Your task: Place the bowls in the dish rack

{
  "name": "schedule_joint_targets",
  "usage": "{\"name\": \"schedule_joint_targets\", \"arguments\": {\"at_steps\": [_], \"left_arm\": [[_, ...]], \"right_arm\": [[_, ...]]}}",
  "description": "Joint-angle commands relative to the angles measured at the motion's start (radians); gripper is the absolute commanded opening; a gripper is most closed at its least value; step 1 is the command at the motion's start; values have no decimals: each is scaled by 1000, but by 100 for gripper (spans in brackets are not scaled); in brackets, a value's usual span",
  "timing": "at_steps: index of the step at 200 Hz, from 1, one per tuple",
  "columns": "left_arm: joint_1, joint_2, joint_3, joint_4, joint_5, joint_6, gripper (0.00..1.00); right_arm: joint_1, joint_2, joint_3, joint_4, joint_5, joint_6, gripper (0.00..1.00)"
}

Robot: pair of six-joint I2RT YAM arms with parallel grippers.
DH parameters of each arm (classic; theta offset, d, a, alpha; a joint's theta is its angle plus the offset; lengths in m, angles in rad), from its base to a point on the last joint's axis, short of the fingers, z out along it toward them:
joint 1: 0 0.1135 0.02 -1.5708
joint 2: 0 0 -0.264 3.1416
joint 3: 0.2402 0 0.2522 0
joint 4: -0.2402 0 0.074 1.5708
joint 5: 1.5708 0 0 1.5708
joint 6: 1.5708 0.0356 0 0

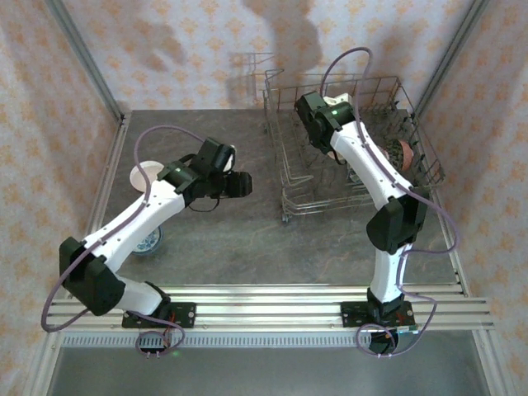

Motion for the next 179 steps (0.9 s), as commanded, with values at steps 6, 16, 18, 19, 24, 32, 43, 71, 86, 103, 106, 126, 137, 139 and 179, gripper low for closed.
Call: {"name": "schedule_joint_targets", "arguments": {"at_steps": [6, 16, 18, 19, 24, 32, 43, 71, 86, 103, 106, 126, 137, 139, 179], "left_arm": [[12, 74, -9, 80, 83, -5, 56], [12, 105, -3, 90, 104, 0, 56], [11, 112, -1, 93, 106, 0, 56], [11, 116, -1, 94, 108, 1, 56], [11, 132, 5, 96, 115, 6, 56], [11, 158, 15, 96, 131, 12, 56], [11, 183, 35, 98, 151, 25, 56], [12, 171, 77, 139, 156, 39, 59], [17, 152, 112, 143, 123, 49, 61], [32, 148, 154, 151, 99, 41, 62], [34, 150, 162, 153, 98, 38, 62], [53, 179, 215, 176, 108, 1, 63], [58, 200, 244, 189, 119, -15, 62], [58, 204, 248, 189, 121, -15, 62], [60, 281, 372, 215, 142, -101, 62]], "right_arm": [[-1, -7, -10, 6, 107, 78, 0], [-1, -8, -20, 16, 118, 87, 0], [-1, -8, -19, 14, 123, 93, 0], [-1, -7, -19, 13, 125, 97, 0], [-1, -7, -18, 11, 134, 107, 0], [-1, -6, -17, 8, 146, 123, 0], [-1, -6, -15, -5, 186, 167, 0], [-1, 4, -14, -49, 245, 224, 0], [-3, 17, -4, -84, 255, 247, 0], [-4, 26, 6, -112, 260, 269, 0], [-4, 28, 8, -115, 258, 272, 0], [-4, 31, 8, -134, 244, 289, 0], [-4, 31, 5, -139, 232, 290, 0], [-4, 31, 4, -140, 230, 292, 0], [-3, 0, -43, -127, 180, 285, 0]]}}
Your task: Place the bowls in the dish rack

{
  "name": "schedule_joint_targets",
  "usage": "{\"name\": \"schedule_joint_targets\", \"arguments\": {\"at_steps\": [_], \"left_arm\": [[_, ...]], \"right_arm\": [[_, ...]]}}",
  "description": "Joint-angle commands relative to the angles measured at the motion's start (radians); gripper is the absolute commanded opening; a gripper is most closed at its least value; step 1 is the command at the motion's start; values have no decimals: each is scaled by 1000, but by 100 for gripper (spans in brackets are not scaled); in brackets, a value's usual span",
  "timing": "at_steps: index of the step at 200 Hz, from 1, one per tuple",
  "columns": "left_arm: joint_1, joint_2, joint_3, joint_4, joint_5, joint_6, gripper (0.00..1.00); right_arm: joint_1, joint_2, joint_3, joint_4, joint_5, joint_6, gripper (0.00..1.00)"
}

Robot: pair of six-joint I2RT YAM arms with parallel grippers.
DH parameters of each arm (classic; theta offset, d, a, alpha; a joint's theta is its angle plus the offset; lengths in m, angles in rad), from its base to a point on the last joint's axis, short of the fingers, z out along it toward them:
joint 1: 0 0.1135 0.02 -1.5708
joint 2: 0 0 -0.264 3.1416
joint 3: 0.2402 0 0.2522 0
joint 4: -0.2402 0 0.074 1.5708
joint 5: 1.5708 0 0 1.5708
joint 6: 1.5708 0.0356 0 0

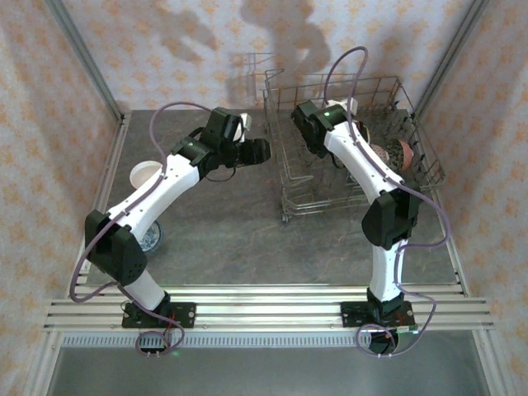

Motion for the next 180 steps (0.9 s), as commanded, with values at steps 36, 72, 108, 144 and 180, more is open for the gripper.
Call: {"name": "schedule_joint_targets", "arguments": {"at_steps": [36, 72, 108, 144, 180], "left_arm": [[-12, 164, 239, -74, -65, -98, 62], [-59, 305, 463, -208, -174, -86, 62], [-89, 482, 735, -455, -297, -81, 60], [-87, 518, 753, -478, -337, -124, 51], [-91, 506, 730, -485, -355, -166, 42]], "right_arm": [[-4, -97, -92, 34, -8, 10, 0], [-4, -171, -188, 113, -50, -8, 0], [-4, -227, -242, 163, -64, -36, 0], [-4, -266, -278, 208, -68, -77, 0], [-3, -293, -305, 239, -80, -106, 0]]}}
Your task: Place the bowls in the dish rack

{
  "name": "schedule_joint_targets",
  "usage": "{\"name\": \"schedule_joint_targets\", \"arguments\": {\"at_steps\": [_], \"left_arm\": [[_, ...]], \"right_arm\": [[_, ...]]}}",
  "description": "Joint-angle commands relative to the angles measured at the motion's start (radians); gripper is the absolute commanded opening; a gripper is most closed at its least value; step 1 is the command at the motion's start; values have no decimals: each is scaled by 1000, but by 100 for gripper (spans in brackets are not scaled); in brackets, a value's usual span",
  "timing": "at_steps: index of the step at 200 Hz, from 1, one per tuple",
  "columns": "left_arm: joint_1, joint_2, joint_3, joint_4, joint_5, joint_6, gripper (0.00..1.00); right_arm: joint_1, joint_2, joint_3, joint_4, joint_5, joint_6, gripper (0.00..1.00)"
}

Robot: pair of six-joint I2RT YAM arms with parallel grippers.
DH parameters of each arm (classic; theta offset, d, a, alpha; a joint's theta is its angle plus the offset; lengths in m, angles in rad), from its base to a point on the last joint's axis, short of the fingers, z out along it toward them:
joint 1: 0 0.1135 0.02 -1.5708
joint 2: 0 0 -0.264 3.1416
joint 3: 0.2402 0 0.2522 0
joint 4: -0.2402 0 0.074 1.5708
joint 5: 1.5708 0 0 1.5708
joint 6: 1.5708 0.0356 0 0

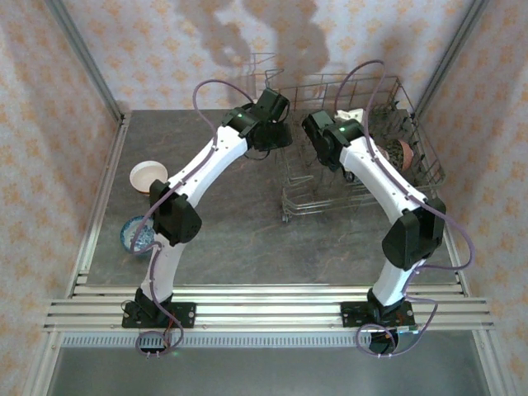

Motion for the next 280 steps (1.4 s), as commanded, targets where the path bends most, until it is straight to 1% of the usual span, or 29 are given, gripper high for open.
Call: {"name": "schedule_joint_targets", "arguments": {"at_steps": [1, 35, 59, 82, 111, 118, 140, 178, 213, 230, 243, 248, 258, 268, 280], "left_arm": [[5, -17, 7, -65, -68, -40, 41], [5, -45, -49, -28, -60, -107, 33], [5, -90, -122, 33, -64, -183, 25], [5, -172, -257, 124, -90, -261, 20], [-2, -266, -427, 240, -111, -362, 17], [-6, -315, -470, 271, -126, -391, 17], [-31, -395, -608, 374, -175, -472, 14], [-77, -433, -648, 384, -236, -529, 8], [-133, -464, -701, 404, -284, -592, 6], [-156, -488, -737, 425, -311, -614, 6], [-163, -497, -751, 435, -308, -612, 8], [-162, -498, -750, 434, -302, -607, 10], [-163, -498, -738, 419, -298, -586, 21], [-162, -495, -718, 394, -301, -558, 26], [-160, -485, -685, 368, -298, -516, 37]], "right_arm": [[-3, -55, -14, 55, 26, -20, 0], [-4, -67, -42, 80, 5, -14, 0], [-6, -74, -61, 97, -3, -19, 0], [-9, -76, -61, 104, -5, -21, 0], [-10, -70, -48, 111, -14, -36, 0], [-9, -66, -42, 111, -19, -40, 0], [-9, -59, -29, 107, -32, -42, 0], [-9, -46, 6, 91, -48, -46, 0], [-10, -31, 40, 69, -55, -49, 0], [-9, -22, 59, 50, -59, -49, 0], [-10, -21, 73, 37, -60, -46, 0], [-9, -21, 76, 33, -59, -47, 0], [-10, -21, 84, 25, -59, -46, 0], [-10, -22, 93, 16, -60, -45, 0], [-8, -23, 98, 6, -60, -44, 0]]}}
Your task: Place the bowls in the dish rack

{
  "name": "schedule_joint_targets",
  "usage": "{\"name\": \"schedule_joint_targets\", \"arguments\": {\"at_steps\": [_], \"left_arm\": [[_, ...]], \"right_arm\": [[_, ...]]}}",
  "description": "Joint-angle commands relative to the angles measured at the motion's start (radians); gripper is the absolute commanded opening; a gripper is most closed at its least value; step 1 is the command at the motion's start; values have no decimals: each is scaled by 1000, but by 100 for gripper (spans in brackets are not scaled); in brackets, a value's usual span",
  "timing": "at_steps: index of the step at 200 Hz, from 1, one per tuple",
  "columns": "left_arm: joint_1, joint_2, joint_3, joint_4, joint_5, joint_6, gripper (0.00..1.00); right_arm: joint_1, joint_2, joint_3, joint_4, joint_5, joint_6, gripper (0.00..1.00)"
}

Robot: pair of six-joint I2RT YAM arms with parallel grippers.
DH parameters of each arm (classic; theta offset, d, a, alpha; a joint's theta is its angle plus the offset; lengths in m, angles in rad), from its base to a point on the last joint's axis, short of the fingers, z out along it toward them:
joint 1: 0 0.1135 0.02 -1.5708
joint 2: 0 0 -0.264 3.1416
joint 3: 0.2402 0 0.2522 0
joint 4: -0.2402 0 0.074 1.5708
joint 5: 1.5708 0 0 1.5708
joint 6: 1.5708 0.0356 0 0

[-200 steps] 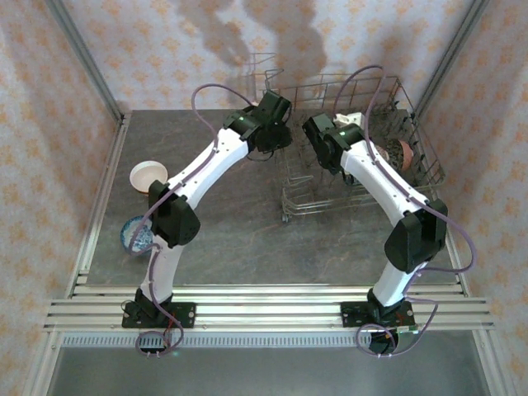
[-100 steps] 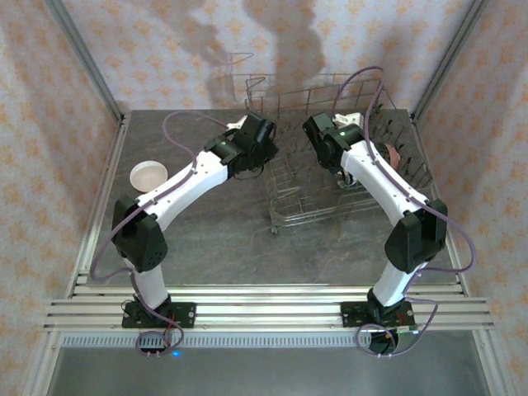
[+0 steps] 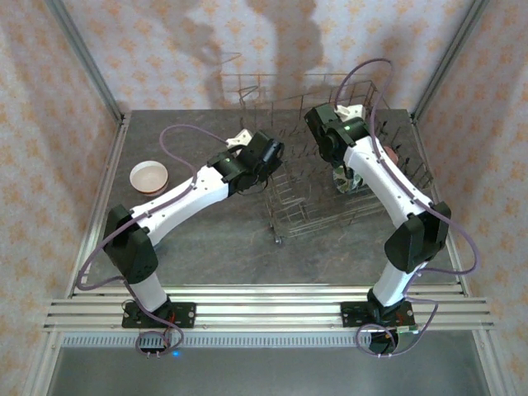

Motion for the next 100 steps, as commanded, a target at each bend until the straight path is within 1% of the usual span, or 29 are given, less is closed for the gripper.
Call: {"name": "schedule_joint_targets", "arguments": {"at_steps": [1, 15, 23, 48, 75, 87, 100], "left_arm": [[-6, -12, 55, -17, -24, 28, 38], [-3, 13, 118, -79, -16, 75, 49], [-2, 27, 155, -117, -12, 101, 52], [-2, 57, 233, -198, -4, 163, 55], [3, 59, 231, -226, -4, 210, 56], [20, 67, 231, -244, 32, 231, 56], [46, 89, 244, -263, 105, 256, 56]], "right_arm": [[-5, -4, 50, -38, 42, 9, 0], [-5, -8, 52, -47, 39, 12, 0], [-6, -9, 51, -52, 38, 15, 0], [-6, -11, 49, -74, 39, 20, 0], [-5, -10, 51, -103, 39, 19, 0], [-3, -8, 56, -122, 41, 23, 0], [1, -10, 58, -128, 41, 27, 0]]}}
